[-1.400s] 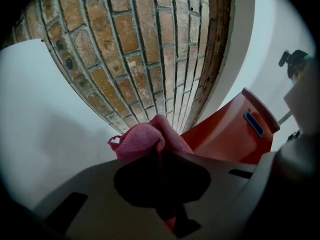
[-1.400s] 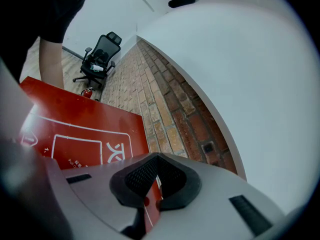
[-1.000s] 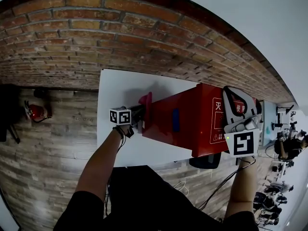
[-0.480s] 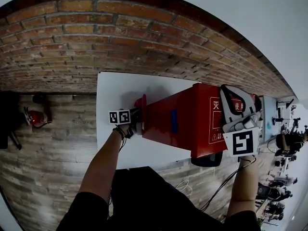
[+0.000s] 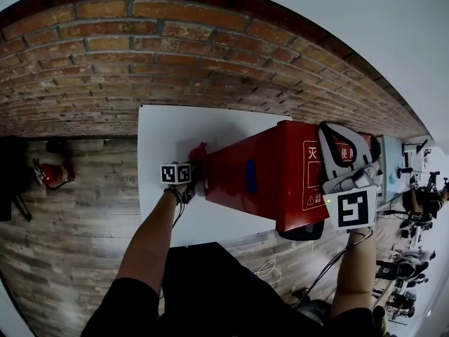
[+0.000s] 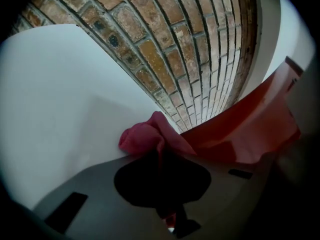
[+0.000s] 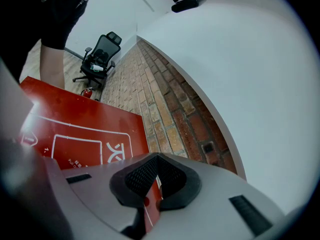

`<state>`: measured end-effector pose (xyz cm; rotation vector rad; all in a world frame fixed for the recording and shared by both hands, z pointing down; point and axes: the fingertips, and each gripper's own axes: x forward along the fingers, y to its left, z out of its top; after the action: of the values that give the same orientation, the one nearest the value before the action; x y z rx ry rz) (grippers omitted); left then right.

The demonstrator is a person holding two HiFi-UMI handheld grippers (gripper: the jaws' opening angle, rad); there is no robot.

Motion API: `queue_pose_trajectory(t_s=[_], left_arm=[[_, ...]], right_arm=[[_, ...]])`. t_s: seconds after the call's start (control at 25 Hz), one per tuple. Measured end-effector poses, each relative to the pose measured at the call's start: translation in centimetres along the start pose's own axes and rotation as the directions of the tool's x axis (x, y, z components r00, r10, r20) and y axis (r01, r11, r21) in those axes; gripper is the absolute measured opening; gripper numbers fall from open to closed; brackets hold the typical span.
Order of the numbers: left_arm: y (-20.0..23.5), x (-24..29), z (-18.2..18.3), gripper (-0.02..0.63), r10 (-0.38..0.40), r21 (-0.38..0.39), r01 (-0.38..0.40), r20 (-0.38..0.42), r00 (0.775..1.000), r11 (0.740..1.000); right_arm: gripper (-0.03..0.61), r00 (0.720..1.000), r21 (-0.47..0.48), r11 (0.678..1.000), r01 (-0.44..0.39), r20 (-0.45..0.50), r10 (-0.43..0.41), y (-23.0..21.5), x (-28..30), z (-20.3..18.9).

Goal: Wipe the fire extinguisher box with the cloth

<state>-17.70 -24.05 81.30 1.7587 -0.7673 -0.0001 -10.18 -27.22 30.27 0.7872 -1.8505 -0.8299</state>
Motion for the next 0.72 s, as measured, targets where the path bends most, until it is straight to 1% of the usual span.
queue_pose_trajectory(t_s=[0.24, 0.72], left_arm=[[-0.2, -0.2, -0.8, 0.054, -0.009, 0.007, 0.009, -0.034, 0.999, 1.0], [-0.6, -1.0, -3.0, 0.054, -0.006, 0.008, 0.006, -0.058, 0.998, 1.0]], right_arm=[[0.018, 1.0, 0.0, 1.0, -0.003, -0.001, 0.003, -0.1, 0.1, 0.0], [0.018, 1.0, 0.0, 1.0, -0.001, -0.001, 0.001, 0.0, 0.0, 0.0]])
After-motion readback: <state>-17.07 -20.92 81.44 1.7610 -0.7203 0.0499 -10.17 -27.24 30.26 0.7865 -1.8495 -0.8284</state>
